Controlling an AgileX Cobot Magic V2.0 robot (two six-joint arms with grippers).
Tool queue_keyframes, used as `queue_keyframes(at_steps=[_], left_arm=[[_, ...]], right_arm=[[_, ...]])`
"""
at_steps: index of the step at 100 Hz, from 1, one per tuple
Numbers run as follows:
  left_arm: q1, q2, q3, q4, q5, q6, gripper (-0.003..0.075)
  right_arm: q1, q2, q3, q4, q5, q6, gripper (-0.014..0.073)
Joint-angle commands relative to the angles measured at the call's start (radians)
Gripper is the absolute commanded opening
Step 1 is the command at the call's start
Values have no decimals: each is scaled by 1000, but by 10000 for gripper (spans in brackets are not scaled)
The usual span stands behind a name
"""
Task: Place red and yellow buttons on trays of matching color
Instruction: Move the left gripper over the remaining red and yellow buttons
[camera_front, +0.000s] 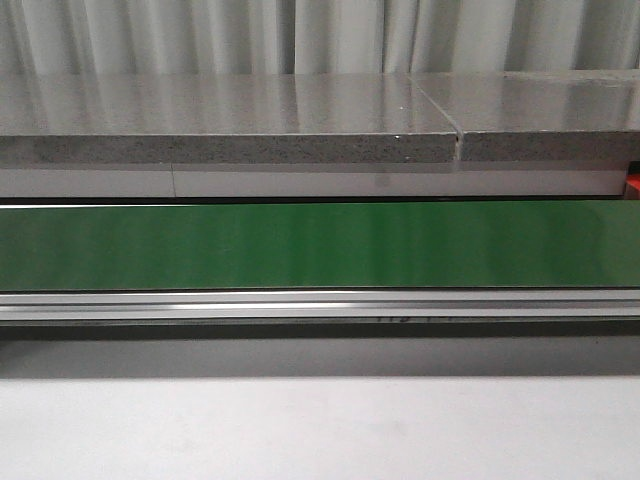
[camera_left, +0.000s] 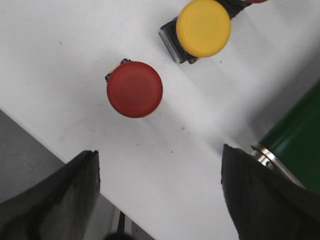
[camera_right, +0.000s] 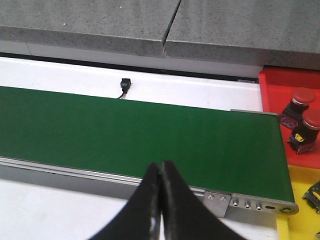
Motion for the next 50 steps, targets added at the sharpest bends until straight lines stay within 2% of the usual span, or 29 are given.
queue_keyframes(at_steps=[1,50], left_arm=[[2,19,-70,47,7,-22,502],[0,198,-103,36,-62,-25,502]], right_arm=[[1,8,-27,5,-74,-5,-66],[1,8,-27,5,-74,-5,-66]])
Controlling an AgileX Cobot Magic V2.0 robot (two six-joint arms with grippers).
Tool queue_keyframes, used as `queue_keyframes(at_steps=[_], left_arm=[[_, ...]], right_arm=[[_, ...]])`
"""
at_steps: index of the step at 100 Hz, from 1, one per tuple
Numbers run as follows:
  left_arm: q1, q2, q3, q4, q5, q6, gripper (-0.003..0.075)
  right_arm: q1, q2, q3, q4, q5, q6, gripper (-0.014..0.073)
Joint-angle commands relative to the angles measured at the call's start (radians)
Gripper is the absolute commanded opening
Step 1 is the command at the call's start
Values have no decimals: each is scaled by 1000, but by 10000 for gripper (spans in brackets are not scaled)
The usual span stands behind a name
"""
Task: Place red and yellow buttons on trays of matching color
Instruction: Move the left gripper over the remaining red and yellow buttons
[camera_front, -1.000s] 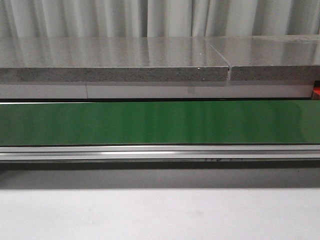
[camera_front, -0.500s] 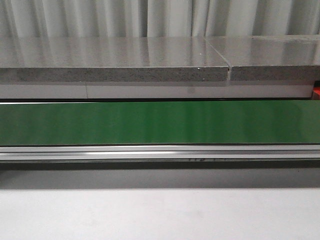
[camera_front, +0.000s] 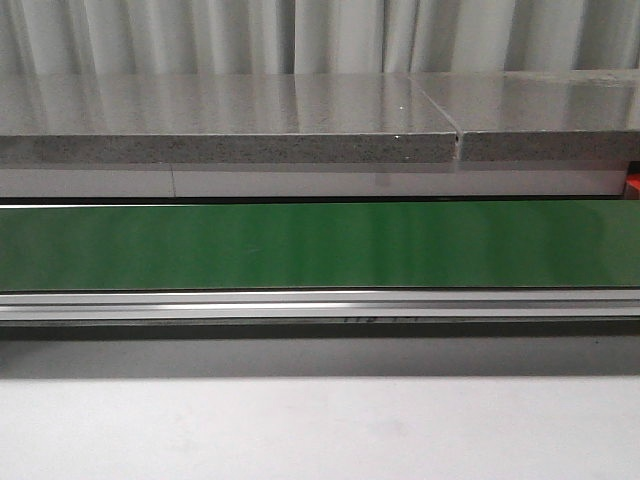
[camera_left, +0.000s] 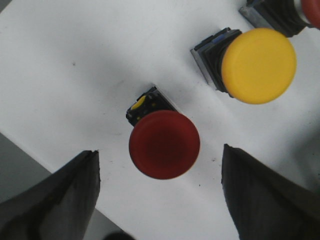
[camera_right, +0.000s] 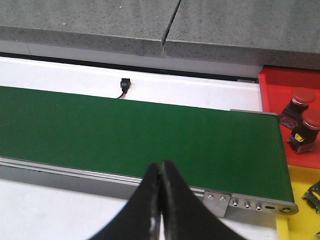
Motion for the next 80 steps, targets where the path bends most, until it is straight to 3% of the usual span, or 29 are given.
queue_keyframes(at_steps=[1,31,60,80], left_arm=[[0,-2,-28,-18,-31,-12,502],[0,56,-28,-24,-115,-12,484],[-2,56,-28,-28,-138,4,176],[-2,31,-28,-28,-107,35,154]], right_arm=[[1,8,-27,5,-74,-5,-66],[1,8,-27,5,-74,-5,-66],[1,8,-27,5,-74,-5,-66],[1,8,-27,5,-74,-5,-66]])
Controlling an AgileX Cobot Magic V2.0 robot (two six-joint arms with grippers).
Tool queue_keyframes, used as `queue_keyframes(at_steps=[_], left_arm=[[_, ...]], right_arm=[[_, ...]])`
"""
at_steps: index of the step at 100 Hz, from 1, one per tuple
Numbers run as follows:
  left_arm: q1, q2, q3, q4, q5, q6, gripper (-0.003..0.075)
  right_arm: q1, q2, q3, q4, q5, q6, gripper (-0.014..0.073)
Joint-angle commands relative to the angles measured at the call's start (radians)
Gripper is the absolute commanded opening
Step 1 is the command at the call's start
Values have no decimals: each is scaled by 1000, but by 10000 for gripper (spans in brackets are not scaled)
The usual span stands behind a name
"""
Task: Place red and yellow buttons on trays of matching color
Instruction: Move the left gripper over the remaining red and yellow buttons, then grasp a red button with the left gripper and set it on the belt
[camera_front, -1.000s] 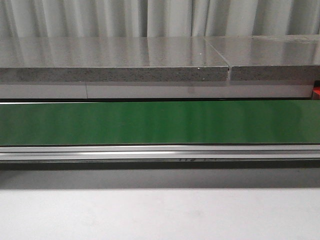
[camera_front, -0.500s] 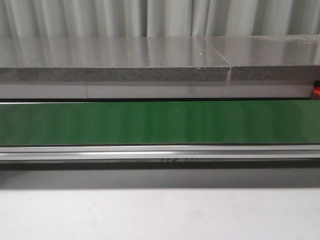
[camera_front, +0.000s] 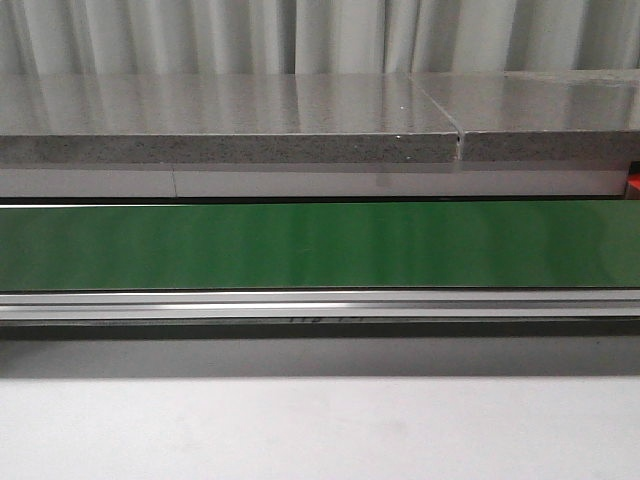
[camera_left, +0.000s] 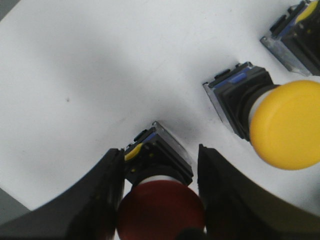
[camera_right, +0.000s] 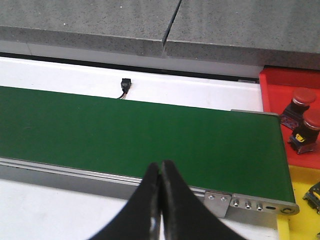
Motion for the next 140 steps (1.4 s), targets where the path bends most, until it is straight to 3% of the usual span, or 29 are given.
queue_keyframes(at_steps=[1,28,63,81,104,140], left_arm=[[-2,-70,-28,-13,16,26,154],[-43,-241,-30,-37,55,50,154],[-245,-301,-201,-37,182,50,154],[-354,-250,-324,-37,275,66,154],[-454,-134,-410,-37,297,69,154],[-511,-55,-412,-34,297,99,154]], right_arm=[[1,8,-27,5,-74,-5,-66],[1,8,-27,5,-74,-5,-66],[1,8,-27,5,-74,-5,-66],[1,8,-27,5,-74,-5,-66],[1,8,-27,5,-74,-5,-66],[1,8,-27,5,-74,-5,-66]])
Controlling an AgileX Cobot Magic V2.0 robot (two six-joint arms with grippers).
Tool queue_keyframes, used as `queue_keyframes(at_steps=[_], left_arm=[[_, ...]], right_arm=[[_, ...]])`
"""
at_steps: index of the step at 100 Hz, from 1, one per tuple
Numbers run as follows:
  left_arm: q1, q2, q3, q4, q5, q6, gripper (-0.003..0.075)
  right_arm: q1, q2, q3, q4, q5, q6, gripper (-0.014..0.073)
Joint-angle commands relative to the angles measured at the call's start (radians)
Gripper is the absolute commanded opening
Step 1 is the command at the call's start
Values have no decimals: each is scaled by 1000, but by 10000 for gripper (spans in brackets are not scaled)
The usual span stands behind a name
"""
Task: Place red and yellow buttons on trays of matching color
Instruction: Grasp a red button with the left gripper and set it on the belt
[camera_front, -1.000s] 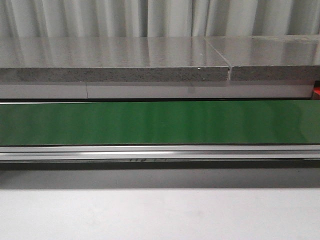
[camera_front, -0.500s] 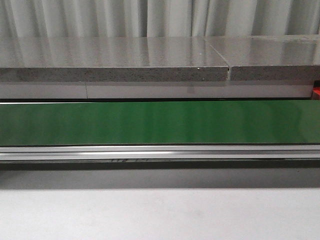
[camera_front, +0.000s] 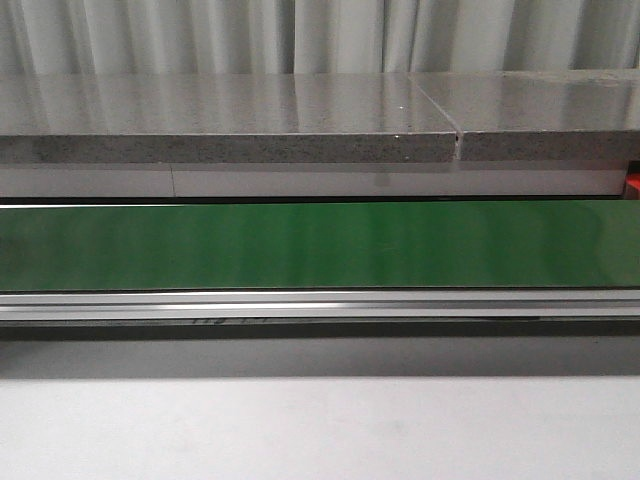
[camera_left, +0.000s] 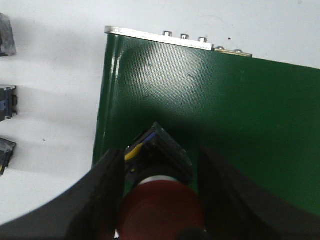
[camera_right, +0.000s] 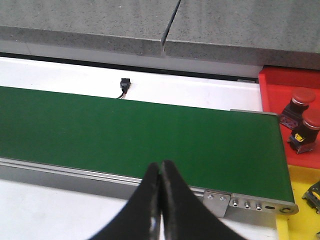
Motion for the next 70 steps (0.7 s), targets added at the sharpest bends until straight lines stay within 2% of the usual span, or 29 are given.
queue_keyframes(at_steps=[1,36,44,58,65,70], left_arm=[[-8,-46,-35,-14,-14,6,154],[-8,-19,-35,2,-9,31,167],[-8,-19,-37,2,-10,31,225],[-8,-19,-36,2,-21,31,431],[-8,-19,-36,-2,-21,31,485],[-8,-19,-36,-2,-26,31,494]], right_arm=[[1,8,-27,3,-74,-5,-66],[1,8,-27,3,-74,-5,-66],[1,8,-27,3,-74,-5,-66],[1,8,-27,3,-74,-5,-66],[1,8,-27,3,-74,-5,-66],[1,8,-27,3,-74,-5,-66]])
